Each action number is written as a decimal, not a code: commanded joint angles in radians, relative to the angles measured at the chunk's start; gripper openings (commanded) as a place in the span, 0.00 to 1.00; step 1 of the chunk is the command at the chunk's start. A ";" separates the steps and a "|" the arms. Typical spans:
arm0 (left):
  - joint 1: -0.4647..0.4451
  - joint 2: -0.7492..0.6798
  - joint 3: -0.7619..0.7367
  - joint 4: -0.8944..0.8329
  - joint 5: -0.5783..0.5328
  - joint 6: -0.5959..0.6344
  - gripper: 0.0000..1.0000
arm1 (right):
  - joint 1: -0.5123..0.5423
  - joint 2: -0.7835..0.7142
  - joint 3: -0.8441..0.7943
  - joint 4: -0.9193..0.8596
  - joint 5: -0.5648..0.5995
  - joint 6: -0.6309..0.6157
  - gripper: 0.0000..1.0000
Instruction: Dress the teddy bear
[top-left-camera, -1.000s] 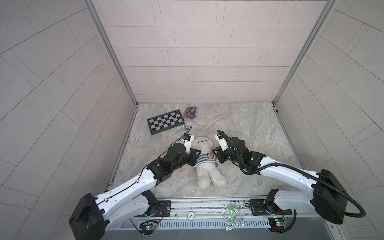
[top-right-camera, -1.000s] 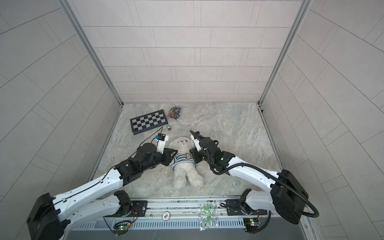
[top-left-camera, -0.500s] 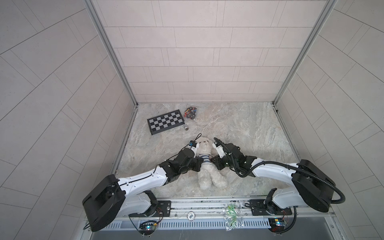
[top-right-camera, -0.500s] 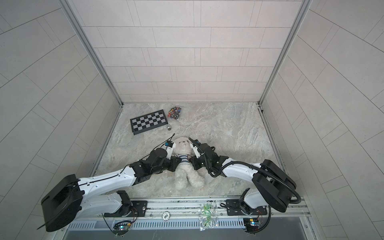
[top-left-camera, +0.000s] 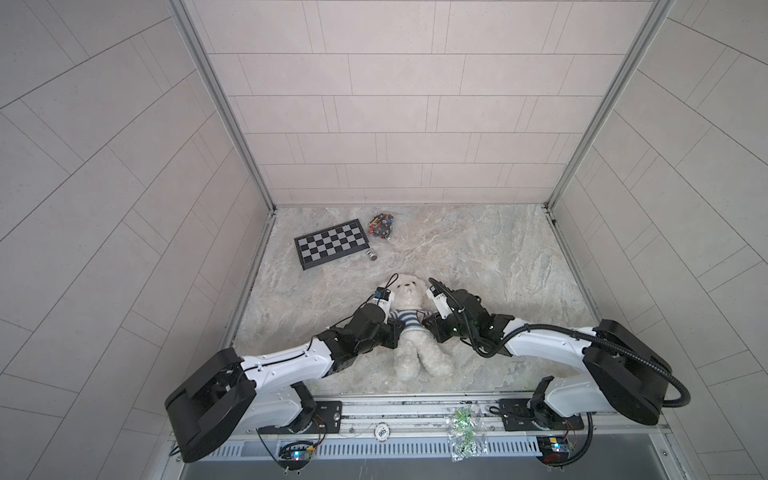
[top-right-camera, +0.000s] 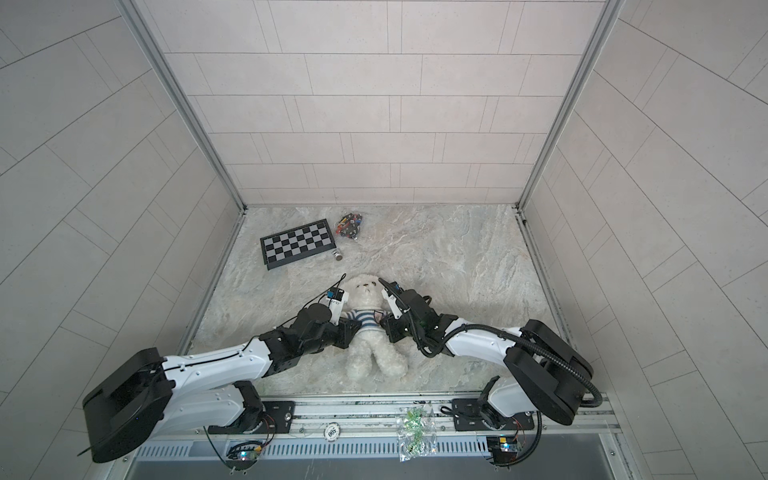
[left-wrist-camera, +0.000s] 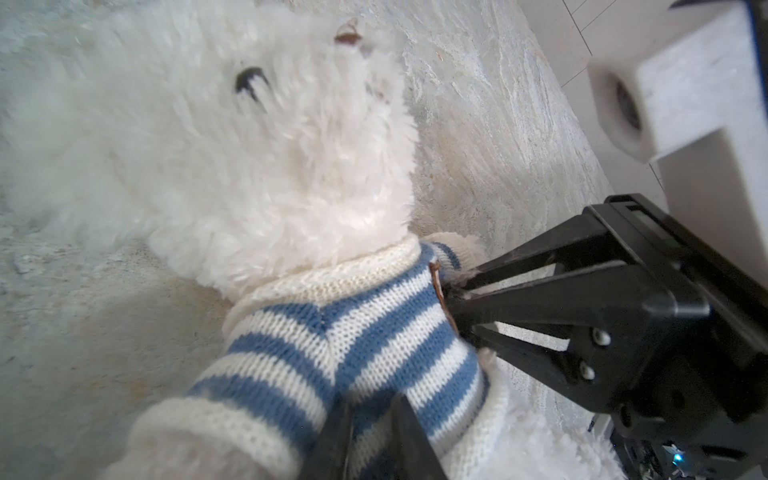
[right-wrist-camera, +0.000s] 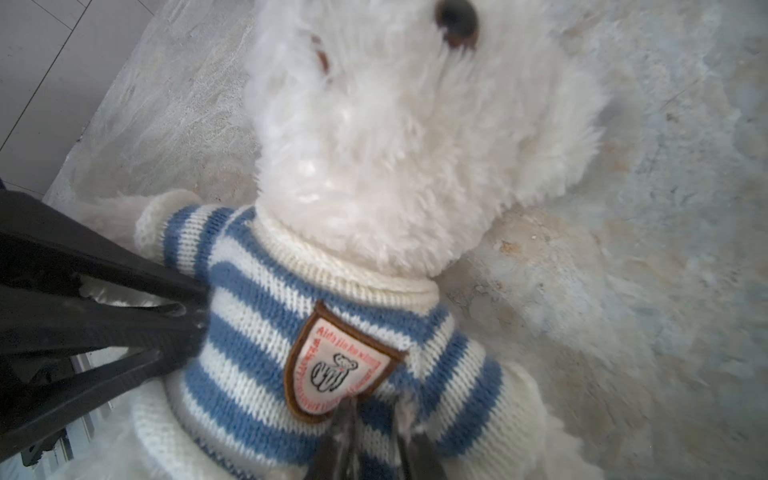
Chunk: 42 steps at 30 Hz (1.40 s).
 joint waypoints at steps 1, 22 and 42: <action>-0.003 -0.041 0.000 -0.052 -0.035 0.017 0.27 | 0.007 -0.073 0.006 -0.111 0.082 -0.014 0.26; 0.085 -0.701 -0.002 -0.584 -0.346 0.119 0.79 | -0.117 -0.761 -0.023 -0.425 0.542 -0.229 0.70; 0.106 -0.797 -0.004 -0.735 -0.733 0.030 1.00 | -0.288 -1.004 -0.168 -0.425 0.713 -0.347 1.00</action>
